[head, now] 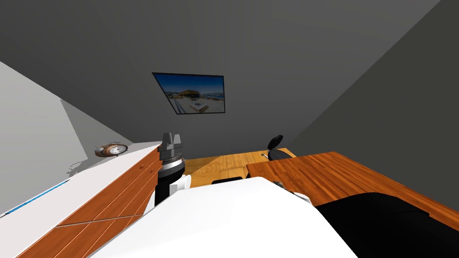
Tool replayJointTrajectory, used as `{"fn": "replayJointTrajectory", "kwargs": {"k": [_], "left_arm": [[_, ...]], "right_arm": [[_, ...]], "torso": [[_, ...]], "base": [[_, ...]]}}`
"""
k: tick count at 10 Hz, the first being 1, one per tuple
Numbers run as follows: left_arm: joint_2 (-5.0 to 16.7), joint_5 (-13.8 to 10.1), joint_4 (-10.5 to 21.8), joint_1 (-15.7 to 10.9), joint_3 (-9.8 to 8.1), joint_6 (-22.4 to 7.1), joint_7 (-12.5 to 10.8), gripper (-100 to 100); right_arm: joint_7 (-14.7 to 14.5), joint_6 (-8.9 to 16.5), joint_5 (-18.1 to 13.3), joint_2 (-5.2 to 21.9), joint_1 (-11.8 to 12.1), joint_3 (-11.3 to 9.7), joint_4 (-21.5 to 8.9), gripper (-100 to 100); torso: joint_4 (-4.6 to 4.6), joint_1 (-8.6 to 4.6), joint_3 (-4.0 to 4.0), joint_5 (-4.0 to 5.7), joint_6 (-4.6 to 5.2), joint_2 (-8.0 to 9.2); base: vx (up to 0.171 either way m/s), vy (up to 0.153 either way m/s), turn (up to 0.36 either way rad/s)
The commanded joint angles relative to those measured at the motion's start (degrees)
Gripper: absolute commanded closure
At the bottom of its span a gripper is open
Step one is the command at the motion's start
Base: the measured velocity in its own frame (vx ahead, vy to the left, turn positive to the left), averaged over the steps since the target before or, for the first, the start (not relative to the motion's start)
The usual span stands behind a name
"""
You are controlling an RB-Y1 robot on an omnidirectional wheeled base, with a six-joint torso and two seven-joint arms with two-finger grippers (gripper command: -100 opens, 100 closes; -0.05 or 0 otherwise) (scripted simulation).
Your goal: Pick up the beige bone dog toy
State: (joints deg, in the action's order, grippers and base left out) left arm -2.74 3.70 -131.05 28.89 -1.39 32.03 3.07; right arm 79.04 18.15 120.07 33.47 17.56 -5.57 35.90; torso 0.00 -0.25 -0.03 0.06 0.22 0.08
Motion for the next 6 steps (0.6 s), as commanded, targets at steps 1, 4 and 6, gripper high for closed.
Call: {"fn": "replayJointTrajectory", "kwargs": {"k": [1, 4, 6], "left_arm": [[0.00, 0.00, 0.00, 0.00, 0.00, 0.00, 0.00, 0], [-0.01, 0.00, 0.00, -0.01, 0.01, 0.00, 0.00, 0], [-0.01, 0.00, 0.00, 0.00, 0.01, 0.00, 0.00, 0]], "right_arm": [[-2.86, -0.76, -2.86, -1.67, -2.86, 0.94, -2.86, -100], [-9.30, -0.76, -7.75, -1.67, -3.86, 0.94, -3.38, -100], [-12.62, -0.76, -11.20, -1.67, -3.86, 0.94, -3.38, -100]], "torso": [[0.00, 0.00, 0.00, 0.00, 0.00, 0.00], [0.00, 0.21, 0.06, -0.04, -0.07, -0.14], [-0.02, 0.29, 0.10, -0.07, -0.07, -0.20]], "base": [[-0.076, -0.083, -0.108], [-0.009, -0.012, 0.019], [0.007, 0.008, -0.002]]}}
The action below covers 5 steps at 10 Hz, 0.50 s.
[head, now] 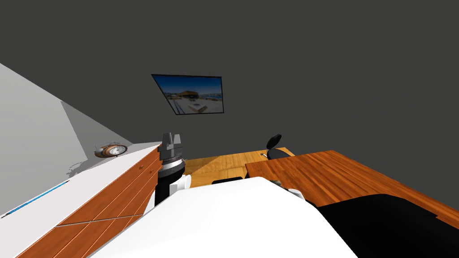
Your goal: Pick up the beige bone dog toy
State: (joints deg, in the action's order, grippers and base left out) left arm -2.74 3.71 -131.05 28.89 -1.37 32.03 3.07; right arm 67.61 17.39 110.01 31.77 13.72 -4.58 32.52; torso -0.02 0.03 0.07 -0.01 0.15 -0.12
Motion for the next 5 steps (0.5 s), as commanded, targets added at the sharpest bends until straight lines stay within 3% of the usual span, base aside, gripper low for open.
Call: {"fn": "replayJointTrajectory", "kwargs": {"k": [1, 3, 4, 5], "left_arm": [[0.00, 0.00, 0.00, 0.00, 0.00, 0.00, 0.00, 0], [0.00, 0.00, 0.00, 0.00, 0.00, 0.00, 0.00, 0], [0.00, 0.00, 0.00, 0.00, 0.00, 0.00, 0.00, 0], [0.00, 0.00, 0.00, 0.00, -0.01, 0.00, 0.00, 0]], "right_arm": [[-1.19, 0.00, -2.86, 0.03, -0.03, -0.05, 0.00, -100], [-1.19, 0.00, -6.31, 0.03, -0.03, -0.05, 0.00, -100], [-2.00, -1.06, -6.20, -1.77, -0.59, 0.43, -0.41, -100], [-2.00, -1.06, -6.20, -1.77, -0.59, 0.43, -0.41, -100]], "torso": [[0.00, 0.00, 0.00, 0.00, 0.00, 0.00], [0.00, -0.02, -0.01, 0.01, 0.00, 0.02], [0.00, -0.03, -0.01, 0.01, 0.00, 0.02], [0.00, -0.18, 0.00, 0.04, 0.01, 0.00]], "base": [[0.000, 0.000, 0.000], [0.000, 0.000, 0.000], [0.009, -0.049, -0.057], [0.011, -0.067, -0.020]]}}
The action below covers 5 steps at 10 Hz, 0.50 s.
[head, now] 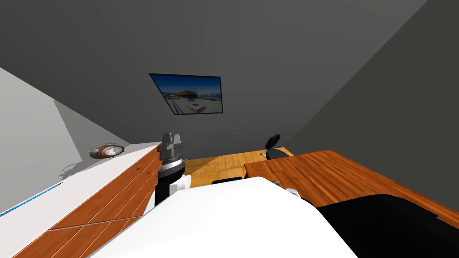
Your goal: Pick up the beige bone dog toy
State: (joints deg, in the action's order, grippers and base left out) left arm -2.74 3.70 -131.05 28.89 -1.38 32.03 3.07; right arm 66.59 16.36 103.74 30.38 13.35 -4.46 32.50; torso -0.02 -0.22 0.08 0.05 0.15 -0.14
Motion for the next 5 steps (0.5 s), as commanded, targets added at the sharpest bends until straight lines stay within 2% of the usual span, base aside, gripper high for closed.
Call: {"fn": "replayJointTrajectory", "kwargs": {"k": [1, 2, 3, 5], "left_arm": [[0.00, 0.00, 0.00, 0.00, 0.00, 0.00, 0.00, 0], [0.00, 0.00, 0.00, 0.00, 0.00, 0.00, 0.00, 0], [0.00, 0.00, 0.00, 0.00, 0.00, 0.00, 0.00, 0], [0.00, 0.00, 0.00, 0.00, 0.01, 0.00, 0.00, 0]], "right_arm": [[-1.64, -1.12, -0.96, -2.15, -0.84, 0.71, -0.80, -100], [-1.85, -1.48, -1.30, -2.73, -1.04, 0.85, -0.93, -100], [-2.50, -2.58, -2.34, -4.50, -1.66, 1.24, -1.34, -100], [-1.94, -2.56, -2.62, -3.97, -1.11, 0.50, -0.37, -100]], "torso": [[0.00, 0.00, 0.00, 0.00, 0.00, 0.00], [0.00, -0.09, 0.01, 0.02, 0.00, -0.02], [-0.03, -0.14, 0.04, 0.07, 0.00, -0.06], [-0.08, -0.11, 0.06, 0.22, 0.00, -0.03]], "base": [[0.016, -0.089, -0.039], [0.026, -0.091, -0.031], [0.036, -0.093, -0.063], [-0.006, -0.009, 0.023]]}}
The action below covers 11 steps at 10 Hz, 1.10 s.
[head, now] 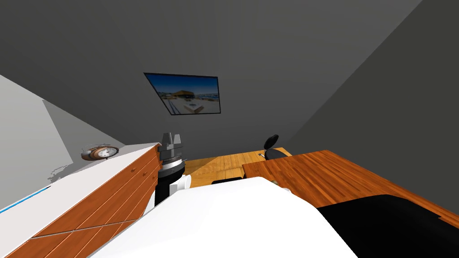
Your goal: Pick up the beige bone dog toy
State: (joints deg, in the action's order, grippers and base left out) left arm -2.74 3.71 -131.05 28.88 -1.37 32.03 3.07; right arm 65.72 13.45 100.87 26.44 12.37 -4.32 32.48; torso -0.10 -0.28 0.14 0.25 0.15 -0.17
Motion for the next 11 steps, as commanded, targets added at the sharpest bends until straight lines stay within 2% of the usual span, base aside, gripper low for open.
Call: {"fn": "replayJointTrajectory", "kwargs": {"k": [1, 5, 6, 7, 8, 10, 11], "left_arm": [[0.00, 0.00, 0.00, 0.00, 0.00, 0.00, 0.00, 0], [0.00, 0.00, 0.00, 0.00, 0.00, 0.00, 0.00, 0], [0.00, 0.00, 0.00, 0.00, 0.00, 0.00, 0.00, 0], [0.00, 0.00, 0.00, 0.00, 0.00, 0.00, 0.00, 0], [0.00, 0.00, 0.00, 0.00, 0.00, 0.00, 0.00, 0], [0.00, 0.00, 0.00, 0.00, 0.00, 0.00, 0.00, 0], [0.00, 0.00, 0.00, 0.00, 0.00, 0.00, 0.00, 0]], "right_arm": [[0.00, 0.00, 0.00, 0.00, 0.00, 0.00, 0.00, 100], [0.03, 0.25, 0.15, -0.23, -0.48, 0.07, 0.39, 100], [0.04, 0.24, 0.16, -0.24, -0.48, 0.08, 0.39, 0], [-1.63, 0.32, 0.54, -0.56, -0.67, 1.10, -1.32, 100], [-0.98, 1.42, 1.57, 1.20, -0.06, 0.70, -0.91, 100], [-0.77, 1.78, 1.91, 1.79, 0.14, 0.57, -0.78, 100], [-0.11, 2.88, 2.95, 3.56, 0.76, 0.17, -0.37, 100]], "torso": [[0.00, 0.00, 0.00, 0.00, 0.00, 0.00], [-0.27, -0.53, 0.12, 0.16, 0.24, 0.04], [-0.27, -0.55, 0.11, 0.16, 0.23, 0.04], [-0.27, -0.55, 0.11, 0.16, 0.23, 0.05], [-0.35, -0.74, 0.14, 0.18, 0.33, 0.07], [-0.35, -0.61, 0.12, 0.13, 0.34, 0.12], [-0.35, -0.61, 0.12, 0.15, 0.32, 0.10]], "base": [[0.006, 0.003, 0.023], [0.004, 0.005, 0.006], [0.000, 0.000, 0.000], [-0.004, -0.024, -0.062], [-0.014, 0.030, 0.019], [-0.012, 0.046, 0.012], [-0.027, 0.068, 0.048]]}}
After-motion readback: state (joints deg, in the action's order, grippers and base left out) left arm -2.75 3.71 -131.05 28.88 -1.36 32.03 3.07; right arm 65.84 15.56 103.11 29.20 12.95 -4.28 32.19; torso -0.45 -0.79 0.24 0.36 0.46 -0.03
